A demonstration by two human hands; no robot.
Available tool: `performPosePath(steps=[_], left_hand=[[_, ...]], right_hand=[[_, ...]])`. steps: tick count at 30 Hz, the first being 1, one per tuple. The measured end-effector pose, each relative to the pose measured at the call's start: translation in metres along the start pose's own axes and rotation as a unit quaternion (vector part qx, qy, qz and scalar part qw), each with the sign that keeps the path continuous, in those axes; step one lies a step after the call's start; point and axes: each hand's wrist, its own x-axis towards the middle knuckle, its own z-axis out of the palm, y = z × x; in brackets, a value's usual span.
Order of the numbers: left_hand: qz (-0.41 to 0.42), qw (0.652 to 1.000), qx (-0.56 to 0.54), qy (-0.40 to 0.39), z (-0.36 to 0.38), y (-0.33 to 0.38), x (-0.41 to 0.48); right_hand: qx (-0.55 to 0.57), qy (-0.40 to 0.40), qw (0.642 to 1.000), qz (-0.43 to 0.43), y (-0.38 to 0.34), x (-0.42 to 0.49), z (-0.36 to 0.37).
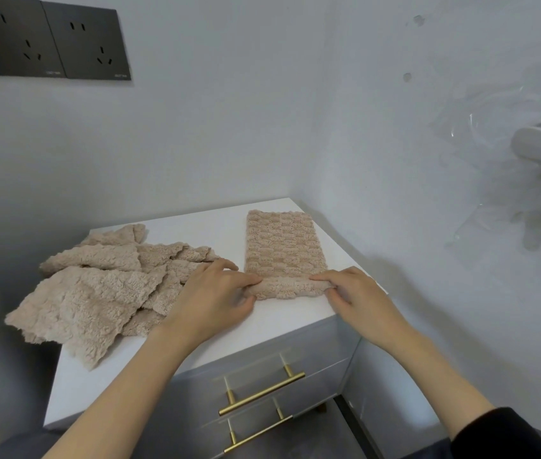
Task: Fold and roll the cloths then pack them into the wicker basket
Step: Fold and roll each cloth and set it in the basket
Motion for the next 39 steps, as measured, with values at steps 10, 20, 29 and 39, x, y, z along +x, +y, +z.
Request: performPosePath(steps=[10, 20, 29, 39], left_hand=[[-0.169, 0.965, -0.198, -0.01, 0.007, -0.003, 0.014], [-0.216, 0.966, -0.134, 0.038, 0.019, 0.007, 0.02], [-0.232, 0.965, -0.118, 0.028, 0.022, 0.007, 0.024], [-0.208, 0.975, -0.055, 0.056, 0.019, 0.012, 0.021]], right_hand=[[0.198, 0.061, 0.962, 0.179, -0.01, 0.008, -0.012], [-0.061, 0.207, 0.974, 0.071, -0.03, 0.006, -0.001], [-0.133, -0.002, 0.984, -0.116, -0.067, 0.001, 0.04], [-0.181, 0.028, 0.983, -0.027, -0.032, -0.003, 0.022]])
